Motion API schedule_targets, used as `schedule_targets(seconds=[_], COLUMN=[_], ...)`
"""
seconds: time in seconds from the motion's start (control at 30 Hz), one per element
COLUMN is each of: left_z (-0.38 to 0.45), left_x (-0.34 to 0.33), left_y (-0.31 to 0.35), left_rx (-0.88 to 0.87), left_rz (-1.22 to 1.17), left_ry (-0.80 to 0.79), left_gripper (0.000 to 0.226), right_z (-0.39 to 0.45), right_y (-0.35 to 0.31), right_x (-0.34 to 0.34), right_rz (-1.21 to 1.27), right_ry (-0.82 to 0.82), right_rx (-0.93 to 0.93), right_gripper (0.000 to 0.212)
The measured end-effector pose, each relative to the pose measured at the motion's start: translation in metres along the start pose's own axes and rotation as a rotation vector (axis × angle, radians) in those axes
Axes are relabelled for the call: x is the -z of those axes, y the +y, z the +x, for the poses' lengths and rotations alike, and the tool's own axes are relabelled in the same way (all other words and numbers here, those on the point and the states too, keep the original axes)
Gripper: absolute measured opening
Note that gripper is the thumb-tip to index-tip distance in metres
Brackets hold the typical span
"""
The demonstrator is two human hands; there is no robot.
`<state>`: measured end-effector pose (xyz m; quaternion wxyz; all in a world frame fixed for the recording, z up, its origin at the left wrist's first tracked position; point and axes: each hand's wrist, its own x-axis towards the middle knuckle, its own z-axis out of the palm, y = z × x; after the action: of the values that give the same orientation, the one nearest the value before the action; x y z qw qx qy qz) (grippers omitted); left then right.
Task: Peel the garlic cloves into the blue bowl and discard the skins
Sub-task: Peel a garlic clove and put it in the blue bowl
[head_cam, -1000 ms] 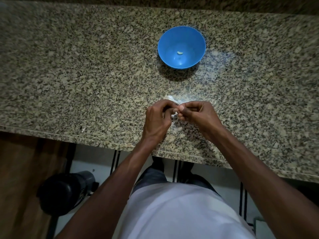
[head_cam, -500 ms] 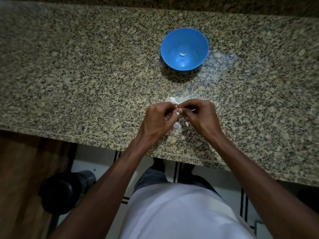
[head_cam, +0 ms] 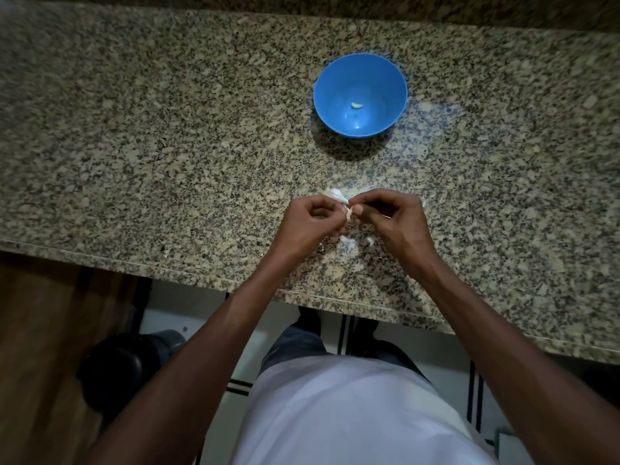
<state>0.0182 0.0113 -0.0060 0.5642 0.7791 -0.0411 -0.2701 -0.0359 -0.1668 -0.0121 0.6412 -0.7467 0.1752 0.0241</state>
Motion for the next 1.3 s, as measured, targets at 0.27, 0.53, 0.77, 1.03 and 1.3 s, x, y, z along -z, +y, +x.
schedule_targets(seconds=[0.27,0.53,0.77,1.03,1.3], left_z=[-0.007,-0.005,-0.011,-0.008,-0.009], left_x=[-0.001,-0.003,-0.008,-0.004,-0.001], left_y=[0.0,-0.006,-0.012,-0.004,0.007], left_rx=[0.022,-0.368,-0.492,-0.24,-0.286], left_rz=[-0.216,0.305,0.444,0.245,0.295], left_ry=[0.009,0.218,0.33,0.3,0.235], left_gripper=[0.026,0.017,0.016,0.016,0.019], right_z=[-0.005,-0.006,-0.002,-0.002,-0.004], right_y=[-0.003,-0.007,-0.011,-0.013,-0.011], right_x=[0.004,0.004,0.004,-0.007,-0.012], right_rz=[0.25,0.5,0.383,0.016,-0.109], right_ry=[-0.034,-0.118,-0.169,-0.057,0.025], right_rx=[-0.077,-0.331,-0.367,-0.085,-0.015], right_gripper=[0.018,0.022,0.014,0.015,0.011])
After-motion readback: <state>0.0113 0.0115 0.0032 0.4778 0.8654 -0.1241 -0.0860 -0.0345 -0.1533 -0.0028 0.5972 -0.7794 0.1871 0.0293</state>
